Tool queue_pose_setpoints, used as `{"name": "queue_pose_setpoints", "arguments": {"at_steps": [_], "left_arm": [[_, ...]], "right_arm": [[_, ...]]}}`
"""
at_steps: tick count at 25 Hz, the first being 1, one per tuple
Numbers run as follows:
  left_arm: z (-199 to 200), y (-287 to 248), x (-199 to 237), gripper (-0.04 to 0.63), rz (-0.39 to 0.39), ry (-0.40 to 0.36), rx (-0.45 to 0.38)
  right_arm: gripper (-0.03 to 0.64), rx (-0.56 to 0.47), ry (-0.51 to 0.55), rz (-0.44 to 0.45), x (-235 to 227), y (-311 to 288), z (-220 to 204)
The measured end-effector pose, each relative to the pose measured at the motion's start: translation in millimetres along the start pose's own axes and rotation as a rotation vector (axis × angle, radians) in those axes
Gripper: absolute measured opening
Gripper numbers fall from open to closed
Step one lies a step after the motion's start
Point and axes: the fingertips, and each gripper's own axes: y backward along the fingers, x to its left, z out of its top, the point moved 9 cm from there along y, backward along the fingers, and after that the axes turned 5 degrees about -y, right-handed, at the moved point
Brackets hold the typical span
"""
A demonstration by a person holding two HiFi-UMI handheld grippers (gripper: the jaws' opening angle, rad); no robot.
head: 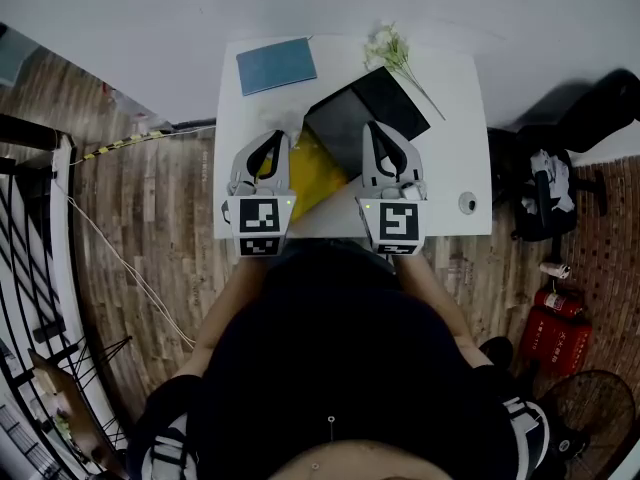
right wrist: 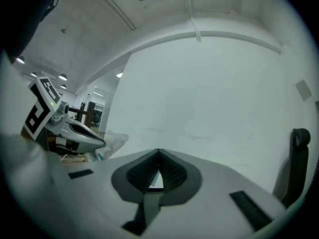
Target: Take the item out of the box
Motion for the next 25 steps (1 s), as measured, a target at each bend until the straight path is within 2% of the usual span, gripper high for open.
{"name": "queue_pose_setpoints", "arguments": {"at_steps": [13,18,22,25], "left_arm": [[71,24,18,0.011,0.083,-0.058,-0.246],[86,34,24,0.011,0.094,-0.033,-0.298],[88,43,27,0.011,0.094,0.035,-0.299],[90,46,31,0.011,0.091,0.024,-0.321]], "right_arm": [[0.012,-0.125,0.0,-0.037,-14,13,50],[0.012,-0.157,0.002,-0.044,-12,15,65],[0.012,-0.166,0.003,-0.052,-6,18,74],[0.012,-0.172,0.004,-0.063,-3,19,77]]}}
